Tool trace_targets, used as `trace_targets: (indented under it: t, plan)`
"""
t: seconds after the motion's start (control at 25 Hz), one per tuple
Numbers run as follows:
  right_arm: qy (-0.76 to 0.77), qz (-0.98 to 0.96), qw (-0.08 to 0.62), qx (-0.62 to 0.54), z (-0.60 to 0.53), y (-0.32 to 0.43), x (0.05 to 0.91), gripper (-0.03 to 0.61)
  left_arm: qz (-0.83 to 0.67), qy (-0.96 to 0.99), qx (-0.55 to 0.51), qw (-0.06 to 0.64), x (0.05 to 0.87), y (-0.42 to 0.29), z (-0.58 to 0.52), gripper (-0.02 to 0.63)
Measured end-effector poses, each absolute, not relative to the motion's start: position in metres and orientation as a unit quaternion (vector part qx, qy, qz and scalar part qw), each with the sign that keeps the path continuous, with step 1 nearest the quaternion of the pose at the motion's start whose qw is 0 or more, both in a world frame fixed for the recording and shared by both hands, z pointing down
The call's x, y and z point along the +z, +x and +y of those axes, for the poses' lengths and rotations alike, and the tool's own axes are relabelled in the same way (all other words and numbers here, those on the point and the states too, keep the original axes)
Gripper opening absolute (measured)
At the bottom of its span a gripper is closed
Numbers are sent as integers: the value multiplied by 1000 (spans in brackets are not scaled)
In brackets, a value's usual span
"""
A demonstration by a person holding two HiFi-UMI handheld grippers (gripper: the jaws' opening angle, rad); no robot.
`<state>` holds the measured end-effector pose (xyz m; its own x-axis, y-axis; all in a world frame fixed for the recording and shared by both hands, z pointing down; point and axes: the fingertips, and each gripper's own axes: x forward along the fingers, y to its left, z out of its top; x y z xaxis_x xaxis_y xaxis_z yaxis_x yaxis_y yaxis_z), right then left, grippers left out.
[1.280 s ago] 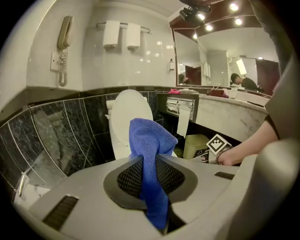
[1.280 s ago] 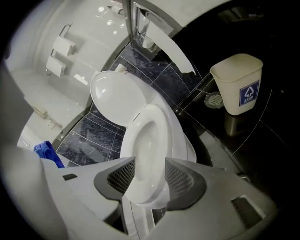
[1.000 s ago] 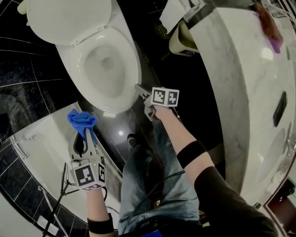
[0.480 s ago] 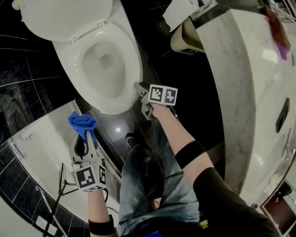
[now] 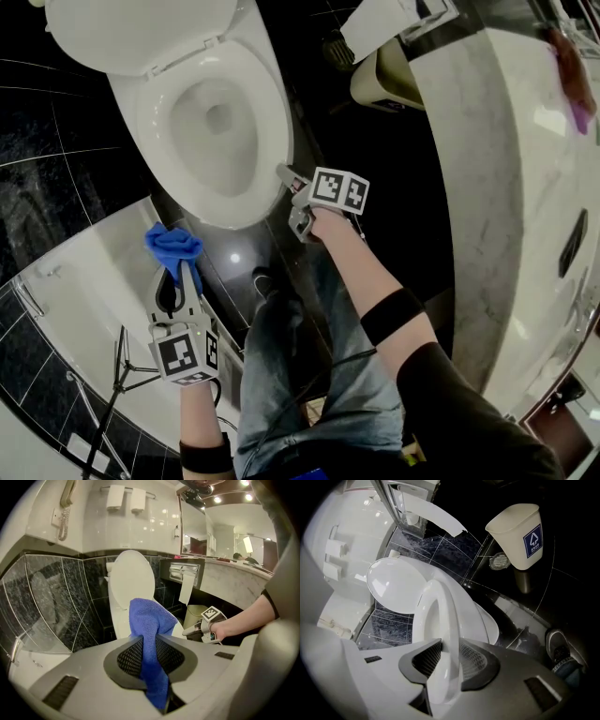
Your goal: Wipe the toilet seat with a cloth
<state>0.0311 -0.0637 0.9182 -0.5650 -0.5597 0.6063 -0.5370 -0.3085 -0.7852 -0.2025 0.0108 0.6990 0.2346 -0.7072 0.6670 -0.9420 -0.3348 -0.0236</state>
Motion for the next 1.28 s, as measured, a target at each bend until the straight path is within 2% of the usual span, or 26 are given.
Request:
trace_targets:
  t: [0.44,0.6,0.76,0.96,1.28]
  plan:
    - [-440,581,15,-684,-65,31,878,118,-539,762,293,206,687,-183,9,64]
    - [-437,577,9,-690,-66,33,858,117,-518,766,321,205,700,-185,42,64]
    - [-428,565,31,-704,-72,30,836,112,-480,757,361,258,739,-178,86,63]
    - [-426,565,23,-706,-77,30,816,111,-442,743,390,318,799,-153,100,63]
    - [-416,567,22,-710,-83,29,798,107,-447,752,359,325,801,-113,26,63]
